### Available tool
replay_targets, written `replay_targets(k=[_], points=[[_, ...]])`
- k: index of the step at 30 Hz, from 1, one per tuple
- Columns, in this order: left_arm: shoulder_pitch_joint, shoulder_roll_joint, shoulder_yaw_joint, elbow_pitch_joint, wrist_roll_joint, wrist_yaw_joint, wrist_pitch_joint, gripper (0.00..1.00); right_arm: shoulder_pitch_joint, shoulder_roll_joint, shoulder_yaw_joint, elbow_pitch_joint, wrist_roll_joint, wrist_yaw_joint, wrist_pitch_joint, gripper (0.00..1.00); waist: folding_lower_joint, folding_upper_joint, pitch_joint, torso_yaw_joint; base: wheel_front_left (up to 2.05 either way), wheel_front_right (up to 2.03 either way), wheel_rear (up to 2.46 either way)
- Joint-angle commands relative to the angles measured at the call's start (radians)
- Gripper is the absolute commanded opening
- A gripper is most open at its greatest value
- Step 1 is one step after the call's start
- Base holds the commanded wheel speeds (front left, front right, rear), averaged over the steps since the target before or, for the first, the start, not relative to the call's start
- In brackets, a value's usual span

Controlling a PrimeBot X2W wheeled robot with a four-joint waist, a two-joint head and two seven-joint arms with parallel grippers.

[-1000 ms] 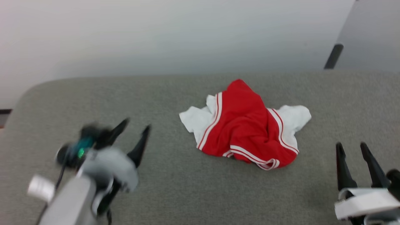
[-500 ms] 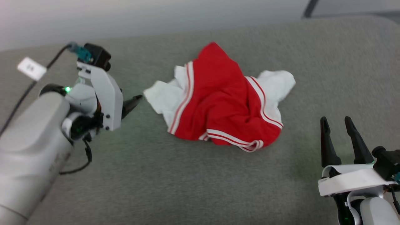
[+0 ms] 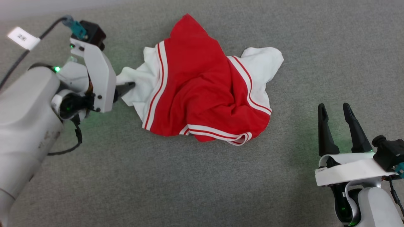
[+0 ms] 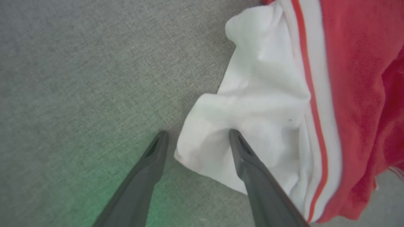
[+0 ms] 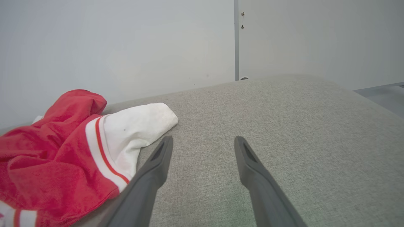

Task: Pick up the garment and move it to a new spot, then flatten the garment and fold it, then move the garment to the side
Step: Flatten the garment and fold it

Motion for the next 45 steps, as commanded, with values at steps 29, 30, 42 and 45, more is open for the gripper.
replay_targets(k=[29, 30, 42, 45], points=[[0.17, 0.117, -0.135, -0.015, -0.215, 0.001, -0.242, 0.0, 0.032, -0.067, 0.004, 0.052, -0.021, 0.001, 0.0, 1.0, 0.0, 0.0, -0.154, 0.146, 0.0, 0.0, 0.0], [0.174, 0.117, -0.136, -0.014, -0.213, 0.001, -0.254, 0.0, 0.028, -0.075, 0.008, 0.059, -0.021, 0.001, 0.008, 1.0, 0.0, 0.0, -0.156, 0.149, 0.0, 0.0, 0.0], [0.247, 0.095, -0.11, -0.034, -0.141, 0.004, -0.59, 1.0, -0.133, -0.275, 0.191, 0.082, -0.021, 0.001, 0.287, 1.0, 0.0, 0.0, -0.178, 0.189, 0.0, 0.0, 0.0], [0.294, 0.079, -0.096, -0.057, -0.11, 0.029, -0.733, 1.0, -0.156, -0.356, 0.273, 0.063, -0.004, 0.001, 0.352, 1.0, 0.0, 0.0, -0.186, 0.21, 0.0, 0.0, 0.0]])
